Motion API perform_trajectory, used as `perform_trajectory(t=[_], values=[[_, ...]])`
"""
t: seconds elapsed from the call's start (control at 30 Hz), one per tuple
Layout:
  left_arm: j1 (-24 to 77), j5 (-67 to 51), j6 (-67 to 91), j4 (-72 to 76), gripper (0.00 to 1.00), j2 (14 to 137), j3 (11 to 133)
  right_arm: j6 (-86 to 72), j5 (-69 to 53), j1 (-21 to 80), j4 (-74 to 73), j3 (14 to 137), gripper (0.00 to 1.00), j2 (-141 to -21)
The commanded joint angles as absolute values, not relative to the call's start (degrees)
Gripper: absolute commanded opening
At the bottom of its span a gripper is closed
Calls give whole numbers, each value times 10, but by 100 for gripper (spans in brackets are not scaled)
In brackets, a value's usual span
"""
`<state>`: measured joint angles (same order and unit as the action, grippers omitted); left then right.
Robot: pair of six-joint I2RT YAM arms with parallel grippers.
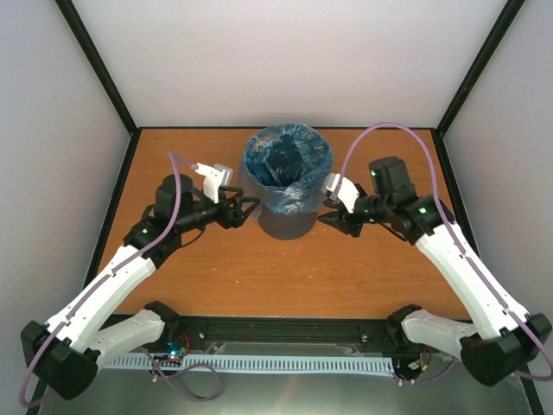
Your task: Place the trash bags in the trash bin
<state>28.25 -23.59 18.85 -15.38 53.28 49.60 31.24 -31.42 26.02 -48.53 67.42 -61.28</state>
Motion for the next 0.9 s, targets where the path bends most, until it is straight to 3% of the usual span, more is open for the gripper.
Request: perform_trajectory(t=[0.0,0.2,0.37,0.53,0.87], values=[[326,-286,176,-80,71,570,531,309,-299,286,-442,691,43,-644],[425,-230,162,-17,72,655,536,308,-248,356,-373,652,43,-678],[456,-200,171,51,69,698,451,334,-222,375,-345,566,38,-697],[459,-189,186,72,70,674,359,358,-211,375,-358,508,38,-672],[460,-176,194,-37,72,505,395,333,-228,374,-441,544,39,-535]])
